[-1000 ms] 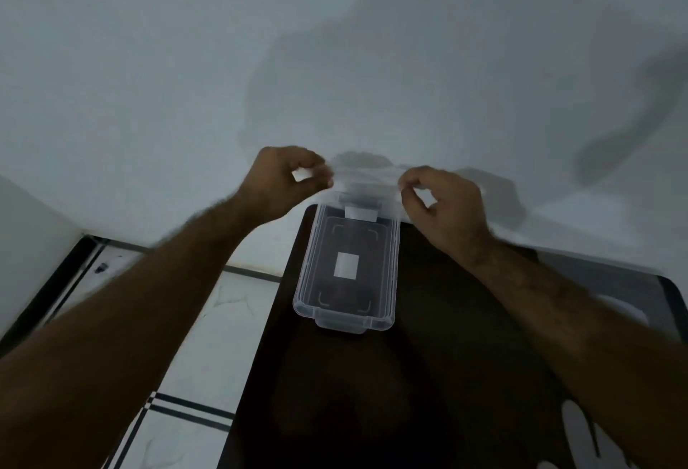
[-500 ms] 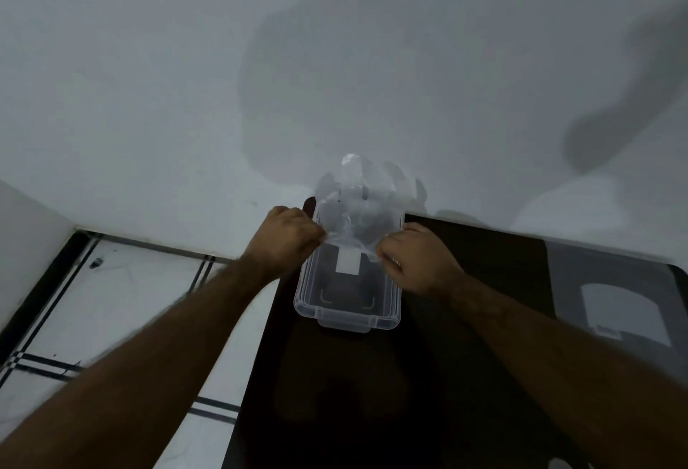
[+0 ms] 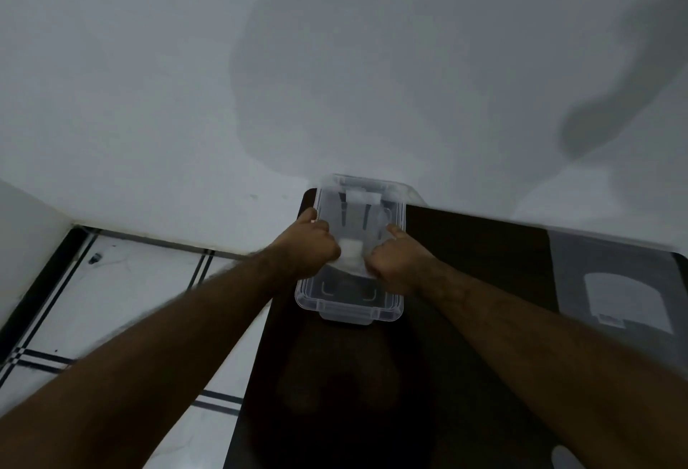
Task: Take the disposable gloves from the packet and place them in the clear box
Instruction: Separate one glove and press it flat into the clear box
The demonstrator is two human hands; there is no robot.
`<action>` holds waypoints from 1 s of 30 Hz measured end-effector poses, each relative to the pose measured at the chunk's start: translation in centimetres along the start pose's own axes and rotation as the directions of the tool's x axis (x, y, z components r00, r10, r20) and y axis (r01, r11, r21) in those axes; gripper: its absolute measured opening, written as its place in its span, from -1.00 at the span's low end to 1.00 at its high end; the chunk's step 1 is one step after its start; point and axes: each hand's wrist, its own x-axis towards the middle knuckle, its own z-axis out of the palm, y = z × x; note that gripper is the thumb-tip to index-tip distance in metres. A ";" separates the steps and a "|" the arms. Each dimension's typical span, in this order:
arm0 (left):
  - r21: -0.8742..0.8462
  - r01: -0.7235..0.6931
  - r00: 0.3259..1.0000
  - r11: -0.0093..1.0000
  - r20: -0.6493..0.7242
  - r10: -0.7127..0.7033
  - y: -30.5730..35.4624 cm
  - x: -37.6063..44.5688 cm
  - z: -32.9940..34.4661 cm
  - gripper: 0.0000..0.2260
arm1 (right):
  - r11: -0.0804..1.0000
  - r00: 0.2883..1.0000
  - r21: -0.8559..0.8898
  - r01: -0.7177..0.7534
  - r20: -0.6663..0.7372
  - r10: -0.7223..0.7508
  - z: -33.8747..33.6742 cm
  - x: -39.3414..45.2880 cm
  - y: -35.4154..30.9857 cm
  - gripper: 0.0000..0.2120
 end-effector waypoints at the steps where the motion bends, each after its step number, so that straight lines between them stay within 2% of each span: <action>1: 0.010 0.000 0.998 1.000 0.061 0.000 0.2 0.2 -0.2 -0.79 | 1.000 0.999 -0.020 0.008 0.033 -0.008 -0.1 0.0 -0.1 -0.79; 6: -0.020 -0.052 0.980 0.998 0.192 0.055 0.9 0.9 0.1 -0.77 | 0.996 0.988 -0.063 0.061 0.143 -0.052 -1.4 -0.4 -0.3 -0.67; 12: -0.109 -0.088 0.949 0.990 0.294 0.117 1.2 0.0 -0.8 -0.59 | 0.998 0.975 -0.029 0.049 0.218 -0.041 -1.5 0.4 -0.7 -0.54; 15: -0.187 -0.083 0.946 0.979 0.292 0.136 1.2 -0.6 -1.4 -0.54 | 0.993 0.970 -0.067 0.099 0.229 -0.081 -1.5 0.5 -0.8 -0.56; 20: -0.246 -0.098 0.942 0.964 0.290 0.170 0.4 -0.7 -0.5 -0.54 | 0.995 0.962 -0.047 0.086 0.263 -0.071 -2.8 -0.3 -1.3 -0.69; 25: -0.141 -0.071 0.983 0.987 0.159 0.094 -0.3 0.6 0.5 -0.52 | 0.985 0.983 -0.124 0.117 0.158 -0.097 -2.5 -0.3 -1.7 -0.65; 30: -0.067 0.013 0.957 0.998 0.290 0.006 0.2 2.9 0.5 -0.53 | 0.998 0.979 -0.063 0.027 0.204 -0.014 -1.5 -0.1 -2.7 -0.55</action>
